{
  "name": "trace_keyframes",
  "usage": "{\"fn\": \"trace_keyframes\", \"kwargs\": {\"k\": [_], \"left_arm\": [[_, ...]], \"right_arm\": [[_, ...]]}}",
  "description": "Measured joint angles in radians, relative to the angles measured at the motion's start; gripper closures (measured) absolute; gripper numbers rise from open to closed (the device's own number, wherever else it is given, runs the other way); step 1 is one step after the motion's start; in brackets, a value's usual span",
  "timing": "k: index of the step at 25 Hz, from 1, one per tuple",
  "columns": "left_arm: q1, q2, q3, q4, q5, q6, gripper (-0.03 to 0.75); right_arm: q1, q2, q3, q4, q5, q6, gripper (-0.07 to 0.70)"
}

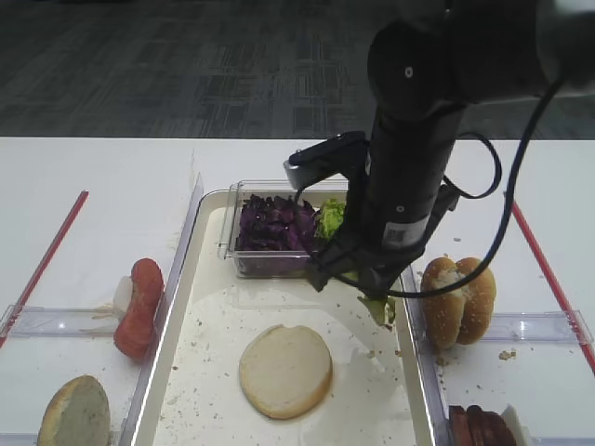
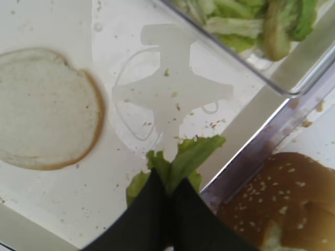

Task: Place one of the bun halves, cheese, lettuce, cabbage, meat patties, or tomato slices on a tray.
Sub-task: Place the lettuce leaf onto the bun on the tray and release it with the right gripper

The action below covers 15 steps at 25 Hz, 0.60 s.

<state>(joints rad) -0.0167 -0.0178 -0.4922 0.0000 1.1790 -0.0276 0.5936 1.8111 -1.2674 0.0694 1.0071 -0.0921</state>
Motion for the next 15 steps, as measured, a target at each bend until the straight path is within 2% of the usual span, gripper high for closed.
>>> {"fn": "trace_keyframes", "kwargs": {"k": [10, 15], "left_arm": [[0.000, 0.000, 0.000, 0.000, 0.000, 0.000, 0.165], [0.000, 0.000, 0.000, 0.000, 0.000, 0.000, 0.165]], "right_arm": [[0.206, 0.000, 0.011, 0.001, -0.095, 0.032, 0.584], [0.242, 0.000, 0.011, 0.003, -0.140, 0.034, 0.584]]}}
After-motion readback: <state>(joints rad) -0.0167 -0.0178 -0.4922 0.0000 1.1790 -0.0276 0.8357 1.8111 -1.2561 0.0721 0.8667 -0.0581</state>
